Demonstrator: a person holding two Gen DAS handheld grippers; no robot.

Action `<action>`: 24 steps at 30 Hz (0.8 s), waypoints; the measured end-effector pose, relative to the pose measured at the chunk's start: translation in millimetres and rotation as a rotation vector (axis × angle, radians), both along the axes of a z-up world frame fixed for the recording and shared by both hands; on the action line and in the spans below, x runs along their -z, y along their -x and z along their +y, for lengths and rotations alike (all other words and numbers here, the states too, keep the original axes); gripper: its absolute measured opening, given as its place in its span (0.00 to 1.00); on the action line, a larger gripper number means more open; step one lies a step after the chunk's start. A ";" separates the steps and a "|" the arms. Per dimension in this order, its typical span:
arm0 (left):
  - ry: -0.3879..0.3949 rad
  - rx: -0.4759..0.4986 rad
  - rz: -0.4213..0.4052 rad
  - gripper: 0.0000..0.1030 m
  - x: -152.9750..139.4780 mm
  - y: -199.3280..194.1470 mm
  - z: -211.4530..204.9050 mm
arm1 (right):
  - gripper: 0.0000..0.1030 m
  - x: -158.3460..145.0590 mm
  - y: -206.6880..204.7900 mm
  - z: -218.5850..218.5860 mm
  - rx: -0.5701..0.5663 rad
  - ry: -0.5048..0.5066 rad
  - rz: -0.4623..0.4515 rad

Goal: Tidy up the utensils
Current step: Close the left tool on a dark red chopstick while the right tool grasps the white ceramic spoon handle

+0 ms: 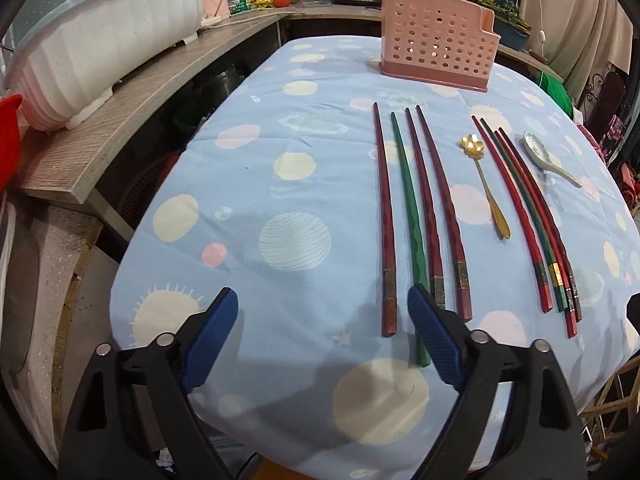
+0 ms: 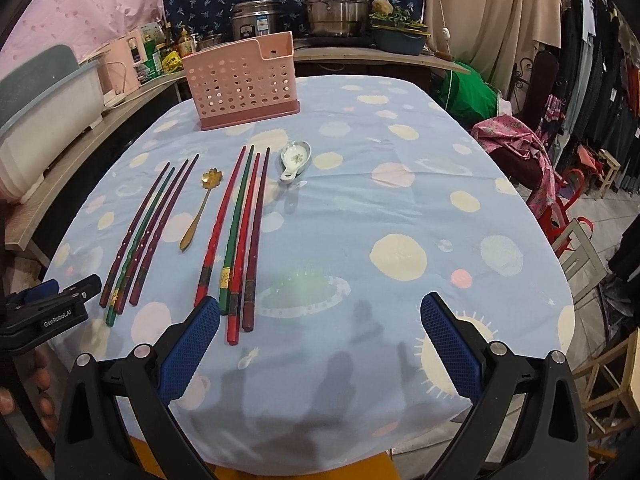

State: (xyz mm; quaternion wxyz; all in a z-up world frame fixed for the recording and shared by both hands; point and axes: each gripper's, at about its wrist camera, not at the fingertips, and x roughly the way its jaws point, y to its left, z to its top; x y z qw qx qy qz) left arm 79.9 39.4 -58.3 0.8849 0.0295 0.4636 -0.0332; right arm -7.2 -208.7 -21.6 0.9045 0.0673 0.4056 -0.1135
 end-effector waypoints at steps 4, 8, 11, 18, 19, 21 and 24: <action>0.010 0.018 0.011 0.70 4.8 -5.7 -2.8 | 0.93 1.8 -8.2 -0.9 0.001 -0.002 0.005; 0.029 0.029 0.031 0.61 10.6 -11.1 -3.0 | 0.93 4.6 -19.2 -1.0 -0.003 -0.003 0.011; 0.042 0.036 0.034 0.50 11.7 -11.6 -3.1 | 0.93 5.3 -26.8 -1.6 -0.007 -0.002 0.009; 0.079 0.083 0.035 0.09 8.9 -15.6 -7.7 | 0.85 3.3 -53.6 -11.4 -0.018 -0.041 -0.015; 0.081 0.085 0.035 0.09 9.0 -17.2 -7.9 | 0.80 2.1 -58.6 -13.4 -0.020 -0.048 -0.019; 0.083 0.087 0.034 0.08 9.2 -19.5 -8.4 | 0.73 -0.4 -70.4 -18.2 -0.029 -0.065 -0.033; 0.082 0.085 0.035 0.08 9.5 -24.3 -9.4 | 0.54 -1.9 -88.8 -25.7 -0.039 -0.101 -0.040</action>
